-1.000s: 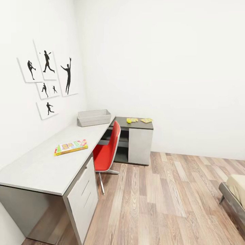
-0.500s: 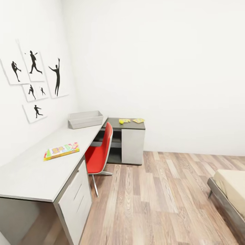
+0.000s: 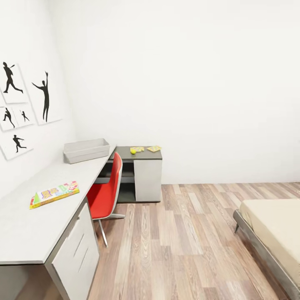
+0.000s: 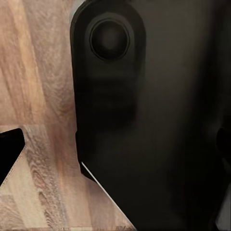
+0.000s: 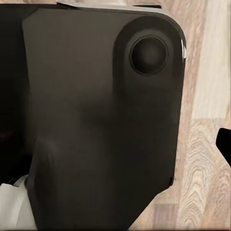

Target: Put all the toys in the child's room - the three board games (two on the bed and one on the table), the two jigsaw puzzles on the table, and the tennis ball on the table - inside the toy box on the table in the child's room.

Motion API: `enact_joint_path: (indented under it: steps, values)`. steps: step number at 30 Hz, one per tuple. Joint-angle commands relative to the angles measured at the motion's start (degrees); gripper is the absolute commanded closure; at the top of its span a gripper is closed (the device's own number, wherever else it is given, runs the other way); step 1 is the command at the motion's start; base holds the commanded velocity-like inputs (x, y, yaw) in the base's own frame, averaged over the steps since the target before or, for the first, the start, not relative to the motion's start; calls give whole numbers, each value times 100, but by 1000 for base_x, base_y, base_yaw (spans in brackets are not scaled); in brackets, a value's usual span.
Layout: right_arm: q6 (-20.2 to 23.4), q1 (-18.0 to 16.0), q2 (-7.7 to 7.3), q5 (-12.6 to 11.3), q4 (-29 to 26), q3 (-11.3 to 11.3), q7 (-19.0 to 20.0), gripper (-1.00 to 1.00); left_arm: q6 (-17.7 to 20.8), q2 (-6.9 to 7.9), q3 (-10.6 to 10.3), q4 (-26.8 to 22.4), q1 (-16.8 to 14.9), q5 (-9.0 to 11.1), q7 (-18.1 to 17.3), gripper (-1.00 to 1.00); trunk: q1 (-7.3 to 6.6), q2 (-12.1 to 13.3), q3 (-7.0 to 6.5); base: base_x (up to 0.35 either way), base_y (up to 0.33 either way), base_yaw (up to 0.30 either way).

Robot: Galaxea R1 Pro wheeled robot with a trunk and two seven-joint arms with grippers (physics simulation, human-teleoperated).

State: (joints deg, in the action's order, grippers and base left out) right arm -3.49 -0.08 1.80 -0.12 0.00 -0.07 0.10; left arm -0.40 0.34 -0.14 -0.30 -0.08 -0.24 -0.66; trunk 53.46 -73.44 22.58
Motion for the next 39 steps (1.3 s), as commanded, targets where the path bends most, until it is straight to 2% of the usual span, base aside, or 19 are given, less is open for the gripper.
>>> enact_joint_path:
  steps: [1, 10, 17, 22, 29, 31, 34, 35, 37, 38, 39]
  values:
    - [-19, -1, -11, -1, 0, -1, 2, -100, -4, 1, -2, -21, -1, -2, -6, -100, -23, 39, -14, 0, 0, -102]
    - [-28, -1, -16, 3, 0, -1, 4, -100, -1, 1, 5, -154, -1, -7, 13, -100, -220, 400, -175, 0, 0, -36]
    - [-27, -1, -19, 10, 0, 0, 4, -100, 11, 7, 27, -656, -11, -7, 52, -100, -374, 680, -301, 0, 0, -2]
    - [-35, -1, -12, 2, 0, -10, 6, -100, 54, 65, 55, -1019, -42, 1, 62, -100, -484, 881, -391, 0, 0, 0]
    - [-186, -45, -13, -12, -198, -28, 3, -100, 117, 85, 72, -1269, -274, 12, 94, -100, -638, 1162, -516, 0, 0, 0]
    - [-149, -154, -27, -26, -355, -33, 5, -100, 142, 90, 70, -1299, -410, 19, 131, -100, -682, 1242, -552, 0, 0, 0]
    - [186, -554, -57, -86, -655, -42, 6, -100, 272, 99, 70, -1329, -760, 31, 240, -100, -748, 1362, -606, 0, 0, 0]
    - [484, -805, -86, -150, -756, -51, 2, -100, 379, 102, 74, -1337, -955, 38, 298, -100, -769, 1402, -624, 0, 0, 0]
    - [825, -1076, -140, -240, -826, -68, -6, -100, 500, 104, 78, -1342, -1153, 43, 341, -100, -813, 1483, -660, 0, 0, 0]
    - [1183, -1363, -212, -365, -870, -97, -10, -100, 614, 105, 84, -1345, -1348, 48, 369, -100, -835, 1523, -678, 0, 0, 0]
    - [1355, -1505, -248, -439, -888, -115, -12, -100, 666, 105, 86, -1346, -1442, 51, 379, -100, -857, 1563, -696, 0, 0, 0]
